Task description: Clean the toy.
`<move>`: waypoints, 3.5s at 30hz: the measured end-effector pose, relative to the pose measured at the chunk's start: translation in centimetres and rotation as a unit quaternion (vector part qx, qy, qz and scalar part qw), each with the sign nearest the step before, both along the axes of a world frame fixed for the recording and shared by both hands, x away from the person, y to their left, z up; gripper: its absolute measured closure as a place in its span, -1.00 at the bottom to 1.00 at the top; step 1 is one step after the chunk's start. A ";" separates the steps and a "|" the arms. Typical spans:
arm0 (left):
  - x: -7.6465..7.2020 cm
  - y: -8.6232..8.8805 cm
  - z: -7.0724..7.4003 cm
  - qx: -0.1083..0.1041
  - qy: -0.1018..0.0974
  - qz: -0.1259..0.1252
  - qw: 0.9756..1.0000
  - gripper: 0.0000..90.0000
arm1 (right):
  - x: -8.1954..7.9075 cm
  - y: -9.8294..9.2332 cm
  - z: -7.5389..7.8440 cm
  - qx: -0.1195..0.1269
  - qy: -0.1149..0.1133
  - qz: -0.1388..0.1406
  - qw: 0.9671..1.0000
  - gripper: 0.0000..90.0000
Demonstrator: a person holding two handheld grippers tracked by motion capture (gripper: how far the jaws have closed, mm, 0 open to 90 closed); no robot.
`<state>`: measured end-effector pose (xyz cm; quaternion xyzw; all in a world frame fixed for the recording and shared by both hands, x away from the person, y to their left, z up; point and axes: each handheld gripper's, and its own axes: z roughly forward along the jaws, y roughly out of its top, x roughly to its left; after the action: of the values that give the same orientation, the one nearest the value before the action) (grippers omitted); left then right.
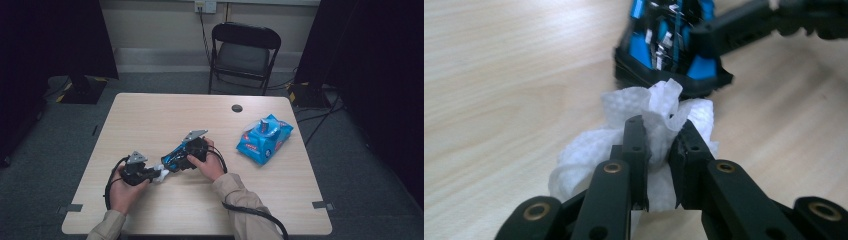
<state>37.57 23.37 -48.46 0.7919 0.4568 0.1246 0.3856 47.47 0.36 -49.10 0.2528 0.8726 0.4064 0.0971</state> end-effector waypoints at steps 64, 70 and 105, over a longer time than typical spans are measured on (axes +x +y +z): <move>-0.6 -3.9 -0.7 0.039 0.012 -0.073 0.996 0.86 | -0.2 0.6 0.0 -0.009 0.000 -0.009 1.000 -1.00; -0.7 -4.3 -0.7 0.045 0.011 -0.079 0.996 0.86 | -0.2 0.5 0.0 -0.010 0.000 -0.010 1.000 -1.00; -0.9 -3.0 2.9 -0.006 -0.003 -0.088 0.996 0.85 | -0.2 0.6 0.0 -0.010 0.001 -0.011 1.000 -1.00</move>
<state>36.64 20.35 -45.61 0.8264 0.3848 0.0890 0.4014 47.25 0.96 -49.11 0.2618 0.8738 0.3967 0.1030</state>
